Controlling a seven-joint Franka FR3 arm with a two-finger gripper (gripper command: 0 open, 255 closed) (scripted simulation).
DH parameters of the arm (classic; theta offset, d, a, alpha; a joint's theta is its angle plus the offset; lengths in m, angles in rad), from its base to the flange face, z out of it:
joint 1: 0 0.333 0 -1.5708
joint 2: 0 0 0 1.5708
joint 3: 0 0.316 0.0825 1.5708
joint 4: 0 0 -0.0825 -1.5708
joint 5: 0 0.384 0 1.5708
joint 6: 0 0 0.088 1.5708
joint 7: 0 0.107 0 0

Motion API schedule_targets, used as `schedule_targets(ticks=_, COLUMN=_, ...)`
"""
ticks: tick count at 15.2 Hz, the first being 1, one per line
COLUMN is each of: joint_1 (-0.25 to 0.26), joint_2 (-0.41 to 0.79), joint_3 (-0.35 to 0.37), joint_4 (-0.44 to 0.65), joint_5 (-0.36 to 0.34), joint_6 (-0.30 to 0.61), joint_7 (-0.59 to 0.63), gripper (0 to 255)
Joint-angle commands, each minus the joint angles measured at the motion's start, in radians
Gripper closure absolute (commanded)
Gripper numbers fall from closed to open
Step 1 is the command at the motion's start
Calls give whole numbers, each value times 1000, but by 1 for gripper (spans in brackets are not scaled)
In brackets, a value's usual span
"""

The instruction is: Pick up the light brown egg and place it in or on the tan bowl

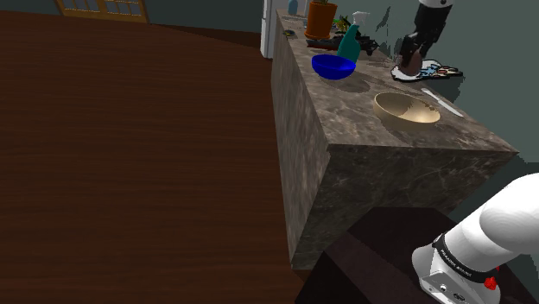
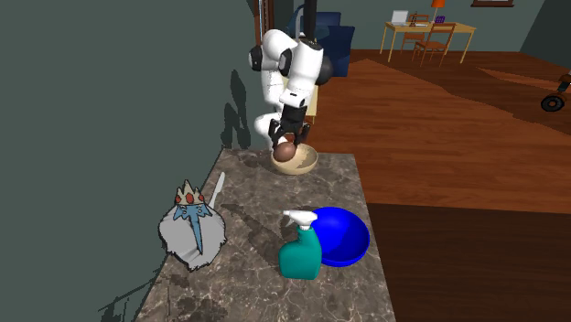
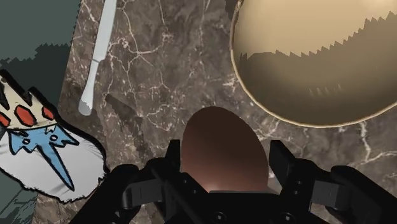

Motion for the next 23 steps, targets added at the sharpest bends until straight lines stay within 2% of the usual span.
schedule_targets(ticks=1, joint_1=6, joint_2=-78, joint_3=21, joint_4=-66, joint_5=-4, joint_6=-19, joint_7=24, gripper=255)
schedule_targets(ticks=9, joint_1=33, joint_2=-351, joint_3=114, joint_4=-261, joint_5=25, joint_6=-127, joint_7=111, gripper=255)
schedule_targets(ticks=23, joint_1=34, joint_2=-391, joint_3=101, joint_4=-477, joint_5=11, joint_6=42, joint_7=156, gripper=255)
